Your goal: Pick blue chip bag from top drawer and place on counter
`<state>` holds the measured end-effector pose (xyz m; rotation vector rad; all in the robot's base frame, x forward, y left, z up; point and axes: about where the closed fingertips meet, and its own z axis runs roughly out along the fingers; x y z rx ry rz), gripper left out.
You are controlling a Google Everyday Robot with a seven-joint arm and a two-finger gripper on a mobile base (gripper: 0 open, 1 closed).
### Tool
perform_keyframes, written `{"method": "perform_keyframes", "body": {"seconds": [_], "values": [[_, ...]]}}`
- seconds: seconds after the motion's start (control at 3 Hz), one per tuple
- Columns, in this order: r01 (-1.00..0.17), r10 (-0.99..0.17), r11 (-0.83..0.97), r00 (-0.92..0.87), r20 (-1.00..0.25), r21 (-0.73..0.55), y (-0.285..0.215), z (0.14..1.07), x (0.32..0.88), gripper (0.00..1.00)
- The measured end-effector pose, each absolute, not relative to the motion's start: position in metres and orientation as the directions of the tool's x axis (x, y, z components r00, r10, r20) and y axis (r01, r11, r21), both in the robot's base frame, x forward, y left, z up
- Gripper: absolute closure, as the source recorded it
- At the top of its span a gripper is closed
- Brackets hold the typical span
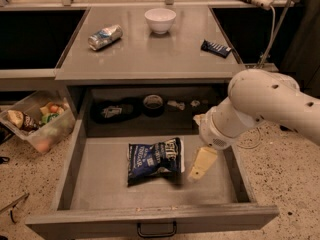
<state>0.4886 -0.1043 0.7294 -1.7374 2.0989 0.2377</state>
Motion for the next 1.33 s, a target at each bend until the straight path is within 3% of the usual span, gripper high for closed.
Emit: {"method": "perform_keyframes", "body": {"seconds": [1.33], "values": [[-0.996,-0.795,0.082,-0.039,-0.605,-0.043,0.020,0.661,0.486,0.00]]}}
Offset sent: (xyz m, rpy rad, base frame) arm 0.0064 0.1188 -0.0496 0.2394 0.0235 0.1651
